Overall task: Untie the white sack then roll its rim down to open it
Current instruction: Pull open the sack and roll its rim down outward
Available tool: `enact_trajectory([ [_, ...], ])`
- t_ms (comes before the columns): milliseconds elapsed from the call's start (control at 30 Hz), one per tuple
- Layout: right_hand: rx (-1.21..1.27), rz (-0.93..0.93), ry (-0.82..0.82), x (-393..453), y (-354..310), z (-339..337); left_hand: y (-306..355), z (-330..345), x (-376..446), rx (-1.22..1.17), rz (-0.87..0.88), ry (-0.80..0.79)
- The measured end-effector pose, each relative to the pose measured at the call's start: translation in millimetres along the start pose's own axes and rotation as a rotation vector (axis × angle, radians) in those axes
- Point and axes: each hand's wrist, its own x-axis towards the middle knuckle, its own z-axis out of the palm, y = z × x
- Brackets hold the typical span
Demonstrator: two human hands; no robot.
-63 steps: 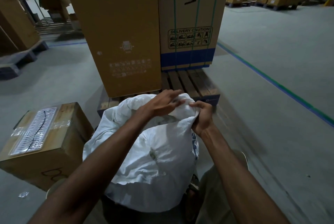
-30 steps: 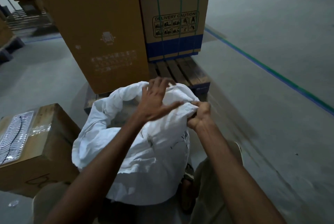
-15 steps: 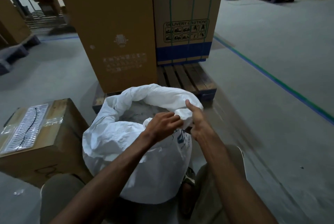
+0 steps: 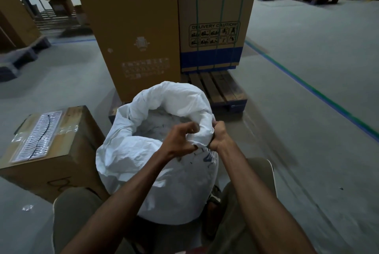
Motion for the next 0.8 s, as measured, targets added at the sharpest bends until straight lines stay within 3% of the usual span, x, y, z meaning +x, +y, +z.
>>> enact_trajectory([
  [67,-0.089,-0.008,-0.021,9,-1,0,-2,1,0,0.142,0.02,0.034],
  [200,-0.362,-0.113,0.281,-5,12,5,1,14,-4,0.504,0.263,0.098],
  [333,-0.332,-0.14,0.364,-4,19,7,1,35,-19,0.654,0.498,0.139],
  [400,-0.26,-0.093,0.276,6,15,9,0,37,-24,0.588,0.419,0.109],
  [500,-0.169,0.079,0.102,27,2,17,1,24,-31,0.388,0.168,-0.018],
  [600,-0.033,0.213,0.06,28,-4,15,-7,7,-44,0.265,0.026,-0.048],
  [700,0.046,0.048,-0.01,38,7,2,-13,-3,-47,0.416,-0.021,-0.016],
  [767,0.007,-0.048,-0.04,37,15,6,-16,-3,-45,0.525,0.098,0.018],
  [800,-0.053,-0.149,0.028,22,15,11,-17,-5,-43,0.567,0.16,0.033],
])
